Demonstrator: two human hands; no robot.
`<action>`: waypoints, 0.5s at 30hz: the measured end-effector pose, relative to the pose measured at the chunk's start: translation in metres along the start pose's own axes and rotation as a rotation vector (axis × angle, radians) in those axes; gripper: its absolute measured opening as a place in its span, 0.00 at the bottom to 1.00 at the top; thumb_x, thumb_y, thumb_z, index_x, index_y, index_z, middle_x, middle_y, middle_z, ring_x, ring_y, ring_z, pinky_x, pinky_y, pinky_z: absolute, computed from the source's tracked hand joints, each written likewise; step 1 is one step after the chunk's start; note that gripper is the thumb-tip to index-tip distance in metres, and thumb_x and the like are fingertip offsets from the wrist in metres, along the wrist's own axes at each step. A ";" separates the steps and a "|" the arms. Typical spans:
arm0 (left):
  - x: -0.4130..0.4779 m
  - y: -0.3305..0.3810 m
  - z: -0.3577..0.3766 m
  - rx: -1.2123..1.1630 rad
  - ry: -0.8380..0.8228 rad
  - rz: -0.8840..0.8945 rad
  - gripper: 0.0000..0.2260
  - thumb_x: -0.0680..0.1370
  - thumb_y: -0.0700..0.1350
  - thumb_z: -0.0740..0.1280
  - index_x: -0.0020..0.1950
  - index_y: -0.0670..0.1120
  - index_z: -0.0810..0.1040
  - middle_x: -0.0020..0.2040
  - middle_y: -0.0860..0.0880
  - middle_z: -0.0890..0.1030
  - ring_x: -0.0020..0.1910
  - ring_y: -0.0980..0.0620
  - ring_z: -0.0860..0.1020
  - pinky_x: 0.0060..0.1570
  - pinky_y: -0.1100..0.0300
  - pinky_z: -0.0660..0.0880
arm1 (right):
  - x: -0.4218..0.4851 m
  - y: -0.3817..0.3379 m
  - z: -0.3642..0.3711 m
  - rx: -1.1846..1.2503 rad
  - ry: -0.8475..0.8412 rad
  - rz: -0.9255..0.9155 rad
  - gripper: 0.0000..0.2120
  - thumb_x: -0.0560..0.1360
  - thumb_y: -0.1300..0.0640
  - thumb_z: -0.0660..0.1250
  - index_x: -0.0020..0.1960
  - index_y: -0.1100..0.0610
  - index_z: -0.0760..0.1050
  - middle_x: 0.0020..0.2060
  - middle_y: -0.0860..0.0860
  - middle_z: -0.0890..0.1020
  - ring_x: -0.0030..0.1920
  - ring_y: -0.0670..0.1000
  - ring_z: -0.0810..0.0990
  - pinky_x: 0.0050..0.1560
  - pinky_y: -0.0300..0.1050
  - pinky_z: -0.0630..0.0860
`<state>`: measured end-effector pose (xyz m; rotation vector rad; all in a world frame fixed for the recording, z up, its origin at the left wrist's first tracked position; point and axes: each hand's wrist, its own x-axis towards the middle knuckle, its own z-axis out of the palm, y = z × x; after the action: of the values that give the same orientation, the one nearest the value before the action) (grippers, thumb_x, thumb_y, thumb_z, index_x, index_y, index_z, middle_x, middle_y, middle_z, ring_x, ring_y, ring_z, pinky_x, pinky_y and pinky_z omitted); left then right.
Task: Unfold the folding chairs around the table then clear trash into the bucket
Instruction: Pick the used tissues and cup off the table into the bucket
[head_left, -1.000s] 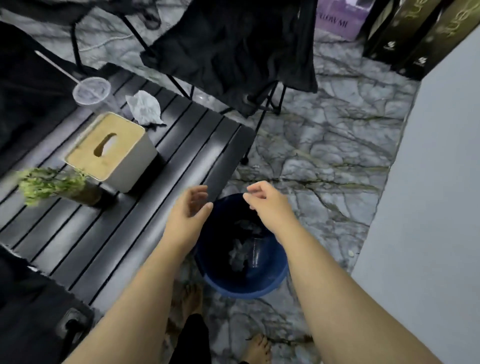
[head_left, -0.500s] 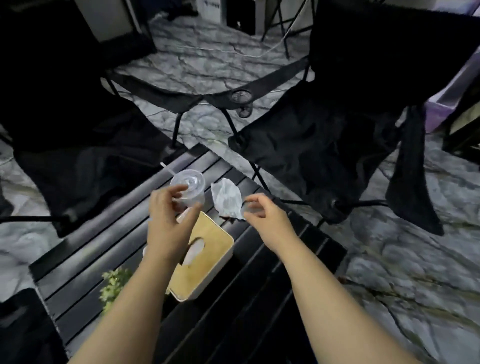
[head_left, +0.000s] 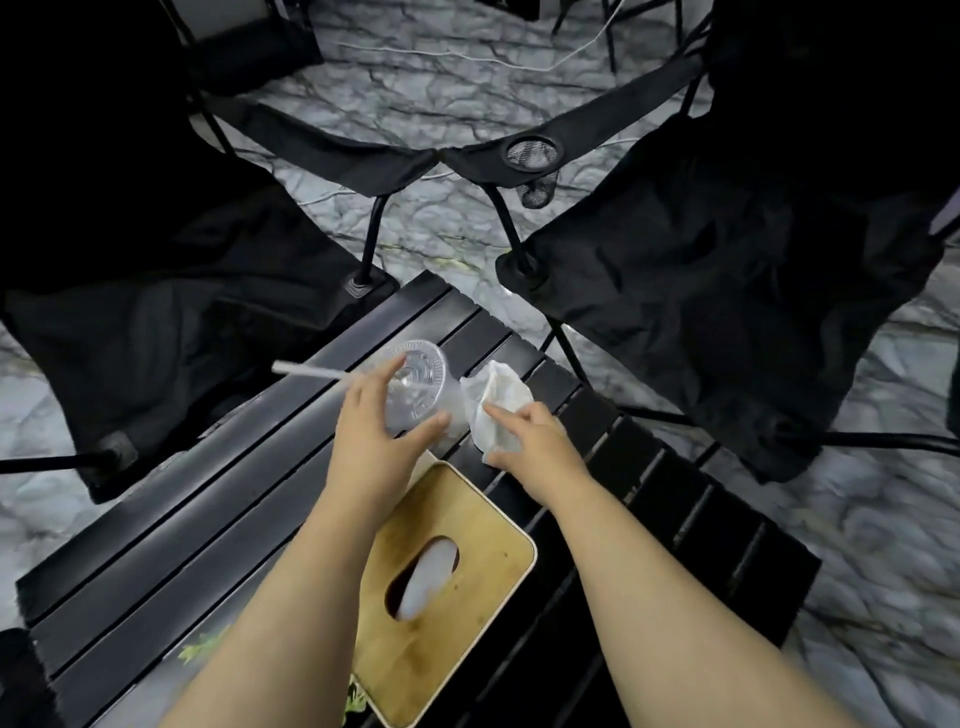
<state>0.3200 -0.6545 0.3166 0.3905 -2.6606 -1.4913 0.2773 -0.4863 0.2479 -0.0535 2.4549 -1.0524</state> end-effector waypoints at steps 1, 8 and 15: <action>0.000 -0.001 0.002 0.020 0.002 -0.008 0.26 0.71 0.49 0.72 0.67 0.58 0.67 0.64 0.55 0.66 0.69 0.52 0.64 0.66 0.55 0.64 | 0.001 0.004 0.005 -0.018 0.025 -0.002 0.26 0.74 0.60 0.67 0.69 0.43 0.67 0.58 0.48 0.67 0.58 0.49 0.66 0.65 0.47 0.67; 0.012 -0.007 0.005 0.051 -0.012 -0.138 0.25 0.71 0.54 0.71 0.67 0.60 0.68 0.70 0.51 0.66 0.71 0.49 0.63 0.68 0.46 0.66 | -0.001 0.008 0.009 0.048 0.114 -0.040 0.37 0.75 0.66 0.63 0.72 0.36 0.54 0.51 0.49 0.70 0.53 0.51 0.72 0.59 0.50 0.73; 0.023 -0.003 0.016 -0.067 -0.048 -0.125 0.24 0.73 0.48 0.70 0.68 0.58 0.68 0.68 0.51 0.70 0.67 0.53 0.68 0.60 0.57 0.66 | 0.006 -0.009 0.003 0.144 0.038 -0.075 0.40 0.76 0.66 0.62 0.70 0.28 0.50 0.37 0.43 0.63 0.38 0.43 0.67 0.52 0.42 0.72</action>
<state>0.2959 -0.6485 0.3043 0.5319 -2.6588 -1.6400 0.2719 -0.4959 0.2504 -0.0811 2.4204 -1.2705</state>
